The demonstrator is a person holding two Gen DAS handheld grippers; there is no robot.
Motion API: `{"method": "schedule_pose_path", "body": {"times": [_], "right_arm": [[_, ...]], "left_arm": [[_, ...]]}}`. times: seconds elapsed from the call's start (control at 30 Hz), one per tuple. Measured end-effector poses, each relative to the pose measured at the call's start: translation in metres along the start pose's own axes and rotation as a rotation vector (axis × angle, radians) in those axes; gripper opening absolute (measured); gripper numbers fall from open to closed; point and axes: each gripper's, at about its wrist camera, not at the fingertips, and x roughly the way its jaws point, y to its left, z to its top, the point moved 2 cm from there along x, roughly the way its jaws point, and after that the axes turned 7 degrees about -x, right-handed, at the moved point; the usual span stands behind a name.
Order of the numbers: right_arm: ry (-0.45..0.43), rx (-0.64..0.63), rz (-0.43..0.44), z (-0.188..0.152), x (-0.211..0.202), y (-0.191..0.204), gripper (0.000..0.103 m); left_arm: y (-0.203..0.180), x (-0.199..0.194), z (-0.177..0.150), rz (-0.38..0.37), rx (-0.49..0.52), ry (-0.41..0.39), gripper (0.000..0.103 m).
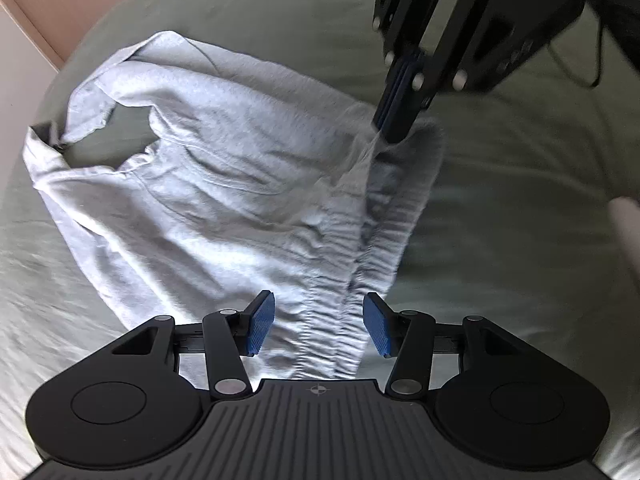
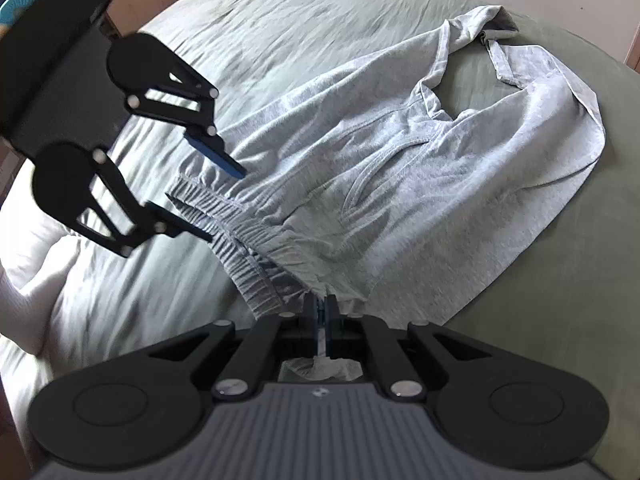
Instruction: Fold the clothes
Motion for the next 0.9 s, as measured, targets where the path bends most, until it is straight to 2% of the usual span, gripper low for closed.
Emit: {"method": "schedule_pose_path", "body": {"times": [0.07,0.1,0.13,0.17,0.2,0.43,0.53,0.7,0.9], "right_arm": [[-0.004,0.0,0.0,0.001,-0.002,-0.001,0.003],[-0.005,0.0,0.002,0.001,-0.003,-0.001,0.003],[-0.005,0.0,0.006,0.001,-0.002,-0.001,0.003],[-0.003,-0.001,0.009,0.001,-0.002,-0.001,0.003],[0.001,-0.006,0.008,0.0,-0.001,0.0,0.003],[0.058,-0.063,0.035,-0.01,0.008,0.015,0.002],[0.076,-0.073,0.041,-0.012,0.006,0.016,0.002],[0.109,-0.054,0.071,-0.017,0.017,0.015,0.002],[0.179,-0.062,0.111,-0.029,0.036,0.019,0.0]], "left_arm": [[0.002,0.006,0.0,0.026,0.001,0.012,0.047],[0.003,0.009,-0.001,0.04,0.001,0.018,0.037],[0.004,0.01,-0.001,0.038,-0.004,0.026,0.014],[0.005,0.011,-0.001,0.031,-0.012,0.035,0.006],[0.006,0.012,-0.001,0.024,-0.019,0.044,0.005],[-0.01,0.001,-0.008,-0.016,0.122,0.06,0.004],[-0.015,0.0,-0.01,-0.043,0.13,0.068,0.004],[-0.02,0.013,-0.014,-0.041,0.157,0.089,0.005],[-0.011,0.015,-0.013,-0.055,0.141,0.098,0.005]]}}
